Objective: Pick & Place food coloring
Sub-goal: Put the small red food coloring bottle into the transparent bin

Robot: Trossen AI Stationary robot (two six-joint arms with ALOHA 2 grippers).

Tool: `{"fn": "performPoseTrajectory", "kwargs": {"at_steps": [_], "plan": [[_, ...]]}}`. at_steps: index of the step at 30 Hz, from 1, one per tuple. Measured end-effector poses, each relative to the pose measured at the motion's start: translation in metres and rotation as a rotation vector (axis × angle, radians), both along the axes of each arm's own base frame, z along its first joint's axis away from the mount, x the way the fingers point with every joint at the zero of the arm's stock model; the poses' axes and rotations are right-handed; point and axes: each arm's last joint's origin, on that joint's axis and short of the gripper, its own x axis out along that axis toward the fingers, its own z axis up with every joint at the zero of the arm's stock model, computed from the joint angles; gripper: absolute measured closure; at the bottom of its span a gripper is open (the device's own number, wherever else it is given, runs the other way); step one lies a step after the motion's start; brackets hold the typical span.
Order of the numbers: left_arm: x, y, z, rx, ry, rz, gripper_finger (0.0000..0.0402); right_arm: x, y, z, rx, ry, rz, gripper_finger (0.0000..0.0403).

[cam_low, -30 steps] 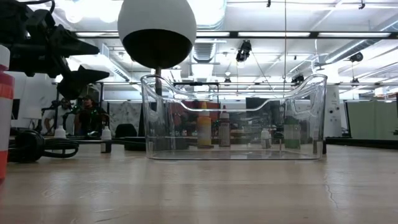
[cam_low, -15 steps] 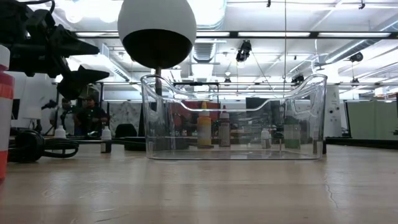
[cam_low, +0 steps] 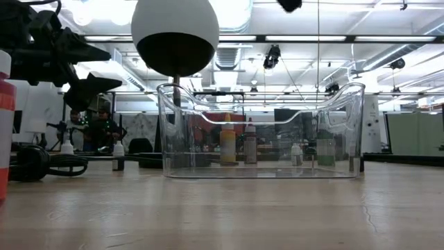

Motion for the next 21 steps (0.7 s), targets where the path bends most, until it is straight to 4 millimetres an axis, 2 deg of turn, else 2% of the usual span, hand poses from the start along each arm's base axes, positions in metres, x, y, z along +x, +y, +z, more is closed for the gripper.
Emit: {"fn": "performPoseTrajectory", "kwargs": {"at_steps": [8, 14, 21], "plan": [[0.000, 0.000, 0.000, 0.000, 0.000, 0.000, 0.0122, -0.001, -0.042, -0.050, 0.323, 0.038, 0.097, 0.0067], [0.000, 0.000, 0.000, 0.000, 0.000, 0.000, 0.0122, -0.004, -0.072, -0.086, 0.526, 0.121, 0.048, 0.0067], [0.000, 0.000, 0.000, 0.000, 0.000, 0.000, 0.0122, 0.010, -0.087, -0.130, 0.760, 0.173, 0.067, 0.0067]]}}
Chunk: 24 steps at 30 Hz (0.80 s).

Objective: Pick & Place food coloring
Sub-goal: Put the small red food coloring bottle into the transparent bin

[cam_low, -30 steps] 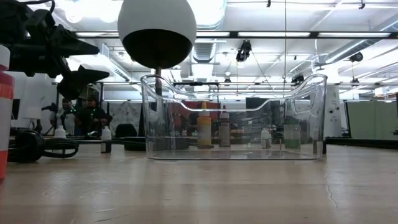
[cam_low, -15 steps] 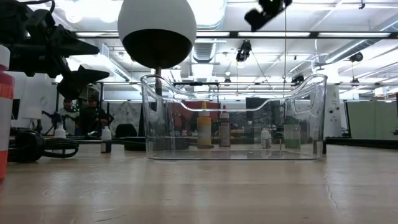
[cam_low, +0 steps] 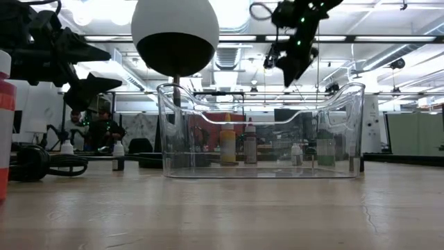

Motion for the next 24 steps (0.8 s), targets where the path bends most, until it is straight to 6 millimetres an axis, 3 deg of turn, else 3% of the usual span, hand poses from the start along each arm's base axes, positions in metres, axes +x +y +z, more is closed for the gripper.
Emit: {"fn": "performPoseTrajectory", "kwargs": {"at_steps": [13, 24], "plan": [[0.000, 0.000, 0.000, 0.000, 0.000, 0.000, 0.0122, 0.014, -0.006, -0.042, 0.279, -0.026, -0.022, 0.0067], [0.000, 0.000, 0.000, 0.000, 0.001, 0.000, 0.0122, 0.024, -0.010, -0.072, 0.422, -0.096, -0.228, 0.0067]]}}
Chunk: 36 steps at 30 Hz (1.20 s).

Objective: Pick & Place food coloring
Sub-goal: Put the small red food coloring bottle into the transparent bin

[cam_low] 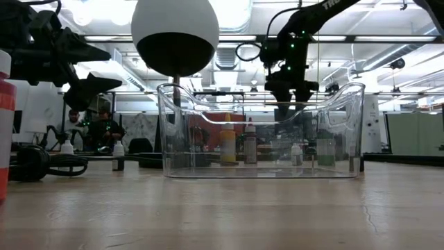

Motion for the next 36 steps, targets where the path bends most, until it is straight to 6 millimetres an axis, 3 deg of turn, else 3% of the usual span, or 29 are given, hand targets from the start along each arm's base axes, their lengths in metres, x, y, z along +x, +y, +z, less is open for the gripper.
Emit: {"fn": "performPoseTrajectory", "kwargs": {"at_steps": [7, 16, 36], "plan": [[0.000, 0.000, 0.000, 0.000, 0.000, 0.000, 0.0122, 0.006, 0.007, -0.007, 0.019, -0.029, -0.095, 0.0067], [0.000, 0.000, 0.000, 0.000, 0.000, 0.000, 0.0122, 0.007, 0.022, -0.032, 0.113, -0.046, -0.226, 0.0067], [0.000, 0.000, 0.000, 0.000, 0.000, 0.000, 0.0122, 0.007, 0.047, -0.081, 0.165, -0.030, -0.222, 0.0067]]}}
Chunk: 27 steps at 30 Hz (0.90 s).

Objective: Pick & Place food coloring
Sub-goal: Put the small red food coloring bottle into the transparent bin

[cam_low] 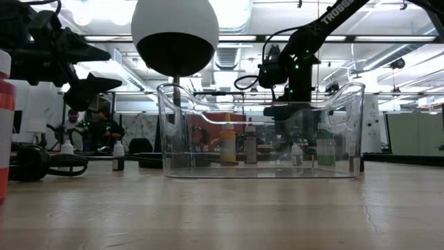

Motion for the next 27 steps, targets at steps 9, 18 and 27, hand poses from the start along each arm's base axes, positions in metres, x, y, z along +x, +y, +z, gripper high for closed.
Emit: {"fn": "performPoseTrajectory", "kwargs": {"at_steps": [9, 18, 27], "plan": [[0.000, 0.000, 0.000, 0.000, 0.000, 0.000, 0.0122, 0.000, 0.001, -0.009, -0.018, -0.011, 0.056, 0.0067], [0.000, 0.000, 0.000, 0.000, 0.000, 0.000, 0.0122, 0.002, 0.000, -0.016, -0.013, -0.029, 0.080, 0.0073], [0.000, 0.000, 0.000, 0.000, 0.000, 0.000, 0.0122, 0.003, -0.001, -0.023, -0.001, -0.007, 0.111, 0.0076]]}}
